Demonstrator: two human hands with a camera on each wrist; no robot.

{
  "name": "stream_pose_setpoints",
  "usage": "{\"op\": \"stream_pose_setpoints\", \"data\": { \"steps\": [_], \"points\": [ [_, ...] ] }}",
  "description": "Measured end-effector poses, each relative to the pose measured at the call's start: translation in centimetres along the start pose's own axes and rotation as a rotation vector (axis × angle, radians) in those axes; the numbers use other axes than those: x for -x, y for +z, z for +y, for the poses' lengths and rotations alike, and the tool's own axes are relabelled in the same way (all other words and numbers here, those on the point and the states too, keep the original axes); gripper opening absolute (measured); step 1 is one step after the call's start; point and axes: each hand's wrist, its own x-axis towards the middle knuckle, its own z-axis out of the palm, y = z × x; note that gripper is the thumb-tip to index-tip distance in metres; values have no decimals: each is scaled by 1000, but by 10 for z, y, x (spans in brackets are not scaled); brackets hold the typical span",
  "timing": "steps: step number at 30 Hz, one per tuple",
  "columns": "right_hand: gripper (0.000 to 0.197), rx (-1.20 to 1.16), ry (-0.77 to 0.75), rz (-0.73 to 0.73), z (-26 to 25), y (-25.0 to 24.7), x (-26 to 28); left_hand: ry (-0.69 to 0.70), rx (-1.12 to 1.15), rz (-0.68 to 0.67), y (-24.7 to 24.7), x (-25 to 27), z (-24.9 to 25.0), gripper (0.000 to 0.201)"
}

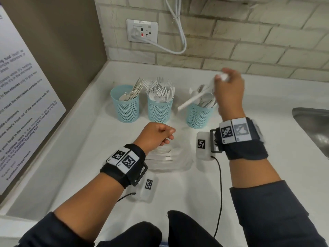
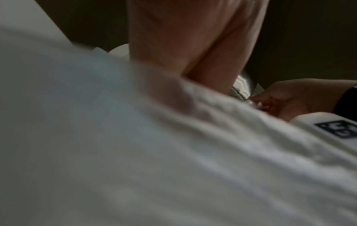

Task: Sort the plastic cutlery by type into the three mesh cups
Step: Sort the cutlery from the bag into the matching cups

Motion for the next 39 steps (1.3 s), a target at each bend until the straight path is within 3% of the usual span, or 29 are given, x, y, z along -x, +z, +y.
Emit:
{"op": "stream_pose_setpoints", "data": {
  "steps": [2,4,10,16,22,24,27,28,30,32,33,39],
  "points": [
    [30,9,-131,172,-6,-11,-8,-6,-170,-49,-3,-1,-4,14],
    [30,40,-222,246,-7,-17,-14,-6,-426,-117,-6,-2,-7,21],
    [31,322,-264,64,15,-8,-17,-53,-914,-308,-6,3,-10,46],
    [28,665,-283,-210,49,8,-12,-88,-993,-311,-8,4,-17,52],
    [36,1051,-274,-396,41,14,-14,-133,-1048,-318,-12,4,-22,66],
    [40,988,-313,-347,32,16,-9,-126,-1038,-326,-11,4,-23,68],
    [31,632,-523,-216,17,20,6,-113,-1016,-332,-11,4,-25,70],
    [28,530,-552,-282,12,20,11,-107,-1019,-332,-10,3,-25,70],
    [25,485,-473,-627,2,19,25,-96,-1047,-318,-10,3,-25,73],
    [20,656,-313,-1040,-2,20,38,-98,-1101,-299,-8,3,-24,76],
    [21,762,-242,-1171,0,21,43,-102,-1129,-301,-7,3,-24,76],
    [45,1080,-64,-1347,21,30,65,-102,-1229,-328,-3,5,-23,77]
  ]
}}
